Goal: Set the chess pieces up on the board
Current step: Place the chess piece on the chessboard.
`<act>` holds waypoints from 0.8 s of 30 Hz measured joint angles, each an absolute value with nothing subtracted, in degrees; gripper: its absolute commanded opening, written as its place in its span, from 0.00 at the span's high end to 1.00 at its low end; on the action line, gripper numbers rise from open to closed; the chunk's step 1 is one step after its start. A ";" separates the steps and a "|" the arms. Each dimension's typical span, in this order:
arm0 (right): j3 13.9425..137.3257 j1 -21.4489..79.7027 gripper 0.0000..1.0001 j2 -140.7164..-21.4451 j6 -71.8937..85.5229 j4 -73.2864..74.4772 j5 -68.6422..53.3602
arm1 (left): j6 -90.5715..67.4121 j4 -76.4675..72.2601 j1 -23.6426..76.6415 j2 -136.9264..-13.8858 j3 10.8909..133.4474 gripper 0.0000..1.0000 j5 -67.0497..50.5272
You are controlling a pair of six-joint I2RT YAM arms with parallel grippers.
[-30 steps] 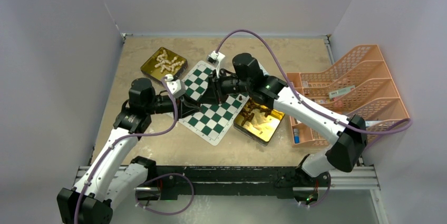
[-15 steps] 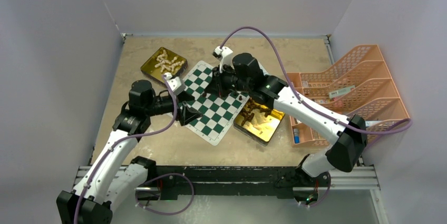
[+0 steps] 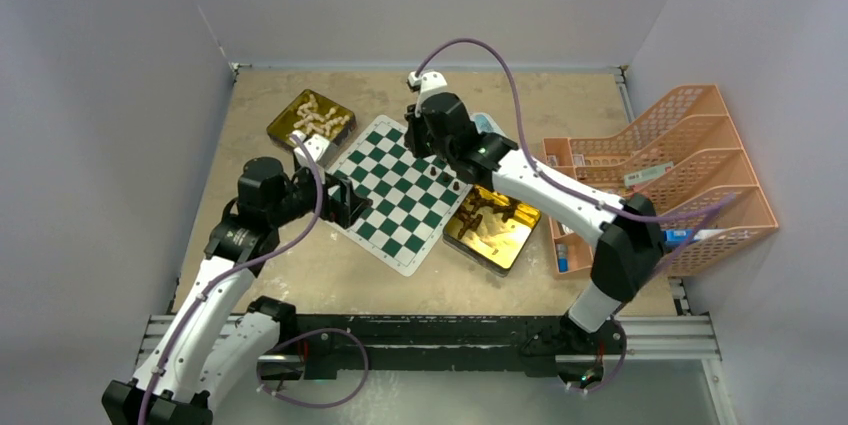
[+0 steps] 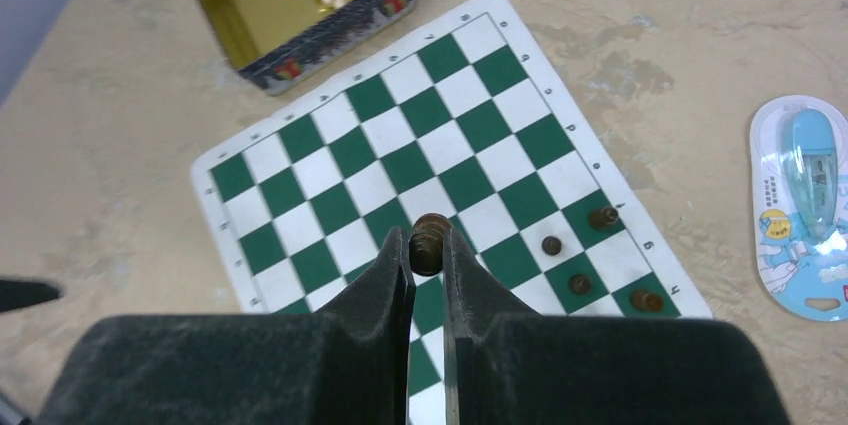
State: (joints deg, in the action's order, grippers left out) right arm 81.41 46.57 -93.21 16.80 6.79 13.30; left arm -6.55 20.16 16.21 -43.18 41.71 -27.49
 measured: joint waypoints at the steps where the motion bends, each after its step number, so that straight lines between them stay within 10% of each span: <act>1: 82.26 46.17 0.92 -94.94 16.64 6.79 13.98 | -7.03 20.82 16.21 -43.35 41.93 0.00 -26.28; 24: 90.00 38.52 0.89 -116.49 16.23 2.48 14.35 | -11.57 26.11 16.21 -39.46 43.55 0.01 -16.21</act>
State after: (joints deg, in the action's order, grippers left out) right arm 90.00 38.52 -116.49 16.23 2.48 14.35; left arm -11.57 26.11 16.21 -39.46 43.55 -16.21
